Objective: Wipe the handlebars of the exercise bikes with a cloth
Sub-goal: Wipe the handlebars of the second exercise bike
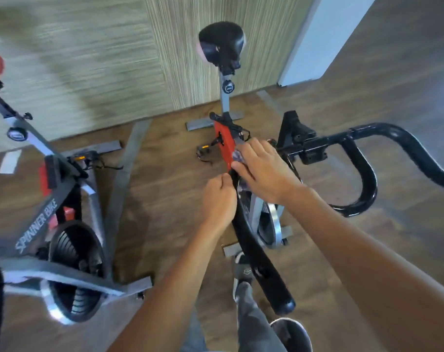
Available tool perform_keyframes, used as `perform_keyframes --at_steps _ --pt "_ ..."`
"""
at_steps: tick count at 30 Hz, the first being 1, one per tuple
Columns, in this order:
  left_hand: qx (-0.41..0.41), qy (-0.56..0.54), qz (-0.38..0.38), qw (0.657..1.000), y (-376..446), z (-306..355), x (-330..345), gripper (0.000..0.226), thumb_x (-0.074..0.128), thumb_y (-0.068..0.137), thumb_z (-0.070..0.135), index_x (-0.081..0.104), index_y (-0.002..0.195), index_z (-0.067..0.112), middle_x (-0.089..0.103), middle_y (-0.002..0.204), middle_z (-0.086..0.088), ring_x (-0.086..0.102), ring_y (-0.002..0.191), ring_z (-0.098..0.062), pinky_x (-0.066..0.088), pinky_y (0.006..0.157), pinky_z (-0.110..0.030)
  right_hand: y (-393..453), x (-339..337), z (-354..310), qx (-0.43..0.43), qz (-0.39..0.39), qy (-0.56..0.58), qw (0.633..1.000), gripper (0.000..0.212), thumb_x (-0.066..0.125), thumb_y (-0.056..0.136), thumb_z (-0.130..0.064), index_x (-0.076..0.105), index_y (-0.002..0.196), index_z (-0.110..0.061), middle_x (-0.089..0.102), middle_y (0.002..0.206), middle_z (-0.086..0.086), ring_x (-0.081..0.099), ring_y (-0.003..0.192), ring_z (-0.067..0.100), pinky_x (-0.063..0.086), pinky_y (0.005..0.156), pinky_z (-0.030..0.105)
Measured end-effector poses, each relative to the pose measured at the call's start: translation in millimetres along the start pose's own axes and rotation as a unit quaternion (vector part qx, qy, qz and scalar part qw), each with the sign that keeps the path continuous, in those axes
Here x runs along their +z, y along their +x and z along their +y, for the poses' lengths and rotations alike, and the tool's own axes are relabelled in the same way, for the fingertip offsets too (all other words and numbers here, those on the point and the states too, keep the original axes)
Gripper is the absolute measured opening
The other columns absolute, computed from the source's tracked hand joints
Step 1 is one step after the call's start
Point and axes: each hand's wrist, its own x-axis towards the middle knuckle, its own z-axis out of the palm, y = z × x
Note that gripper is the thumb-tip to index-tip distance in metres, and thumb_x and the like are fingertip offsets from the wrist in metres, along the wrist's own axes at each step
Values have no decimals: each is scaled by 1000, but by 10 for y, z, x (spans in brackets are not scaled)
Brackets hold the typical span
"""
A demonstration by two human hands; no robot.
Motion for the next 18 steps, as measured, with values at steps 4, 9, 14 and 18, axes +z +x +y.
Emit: perform_keyframes --at_steps 4,9,14,18 --pt "-9 -24 51 998 58 -6 151 42 33 104 30 65 81 18 76 82 -10 75 78 -26 58 83 -47 112 -60 232 -54 -20 -39 998 51 22 106 -42 61 110 -10 62 106 10 58 96 31 47 93 42" --pt "-68 -163 59 982 104 11 234 41 32 110 26 68 105 7 76 101 -17 76 92 -23 60 86 -34 79 -2 410 12 48 -82 995 48 24 108 -33 63 103 -6 63 98 14 61 92 36 46 92 45" --pt "-144 -360 122 914 88 8 140 45 34 110 30 60 127 -1 68 123 -18 65 114 -30 49 106 -44 130 166 128 -50 107 -88 989 40 37 109 -32 66 99 -7 63 94 12 60 87 34 50 86 45" --pt "-128 -380 145 904 81 -32 62 48 31 111 29 59 131 -5 66 130 -19 64 121 -27 47 110 -41 140 253 -46 -159 66 -40 984 44 31 110 -33 68 104 -9 65 100 8 61 93 29 50 91 41"
